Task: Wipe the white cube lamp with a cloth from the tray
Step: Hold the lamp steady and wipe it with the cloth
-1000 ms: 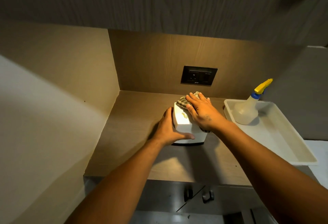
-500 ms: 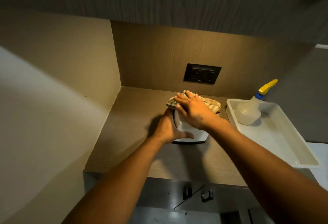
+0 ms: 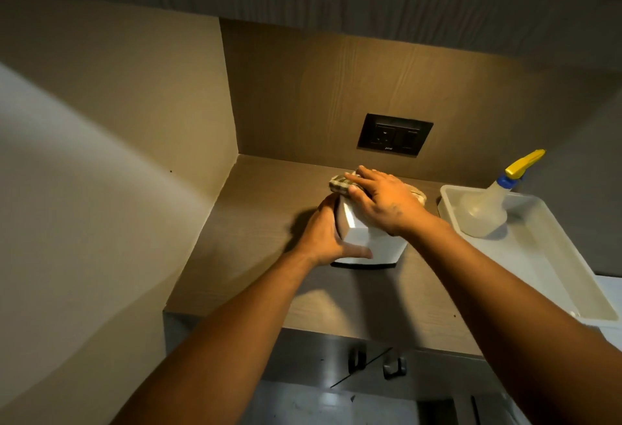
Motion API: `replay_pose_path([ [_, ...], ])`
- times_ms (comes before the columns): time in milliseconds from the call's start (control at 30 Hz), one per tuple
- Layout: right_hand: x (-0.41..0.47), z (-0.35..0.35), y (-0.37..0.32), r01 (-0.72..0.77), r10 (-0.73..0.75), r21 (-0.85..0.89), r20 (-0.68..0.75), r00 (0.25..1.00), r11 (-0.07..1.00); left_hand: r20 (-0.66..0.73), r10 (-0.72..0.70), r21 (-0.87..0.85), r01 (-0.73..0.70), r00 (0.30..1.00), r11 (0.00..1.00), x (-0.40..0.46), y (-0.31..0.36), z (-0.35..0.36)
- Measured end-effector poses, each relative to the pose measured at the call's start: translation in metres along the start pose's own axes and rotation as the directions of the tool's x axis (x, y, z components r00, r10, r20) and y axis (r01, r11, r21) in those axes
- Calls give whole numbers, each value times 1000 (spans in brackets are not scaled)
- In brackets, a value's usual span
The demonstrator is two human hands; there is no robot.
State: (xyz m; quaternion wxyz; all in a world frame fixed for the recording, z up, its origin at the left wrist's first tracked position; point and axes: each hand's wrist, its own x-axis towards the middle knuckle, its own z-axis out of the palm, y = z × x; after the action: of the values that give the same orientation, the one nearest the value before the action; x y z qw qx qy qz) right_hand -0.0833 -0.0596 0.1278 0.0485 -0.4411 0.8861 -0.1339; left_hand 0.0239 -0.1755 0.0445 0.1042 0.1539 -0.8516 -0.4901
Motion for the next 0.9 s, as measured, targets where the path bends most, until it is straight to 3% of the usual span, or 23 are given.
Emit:
replay_pose_path([
  [133, -20, 8, -12, 155, -158, -56, -37, 987, 986, -13, 4, 26, -4, 1000, 1000, -2, -2, 4],
  [233, -45, 5, 3, 184, -185, -18, -54, 981, 983, 2, 0, -25, 0, 1000, 1000, -2, -5, 5],
  [500, -12, -7, 22, -61, 63, 48, -26, 998, 997, -21, 13, -33, -14, 1000, 999, 7, 1, 2],
  [600, -3, -2, 18, -105, 105, -10, -58, 993, 994, 11, -9, -5, 9, 1000, 1000, 4, 0, 4],
  [767, -7, 12, -12, 13, -40, -184, -145, 989, 983, -8, -13, 40, 13, 1000, 999, 0, 4, 13],
  [900, -24, 13, -17, 85, -127, -213, -191, 973, 973, 14, -41, -49, 42, 999, 998, 1, -3, 11],
])
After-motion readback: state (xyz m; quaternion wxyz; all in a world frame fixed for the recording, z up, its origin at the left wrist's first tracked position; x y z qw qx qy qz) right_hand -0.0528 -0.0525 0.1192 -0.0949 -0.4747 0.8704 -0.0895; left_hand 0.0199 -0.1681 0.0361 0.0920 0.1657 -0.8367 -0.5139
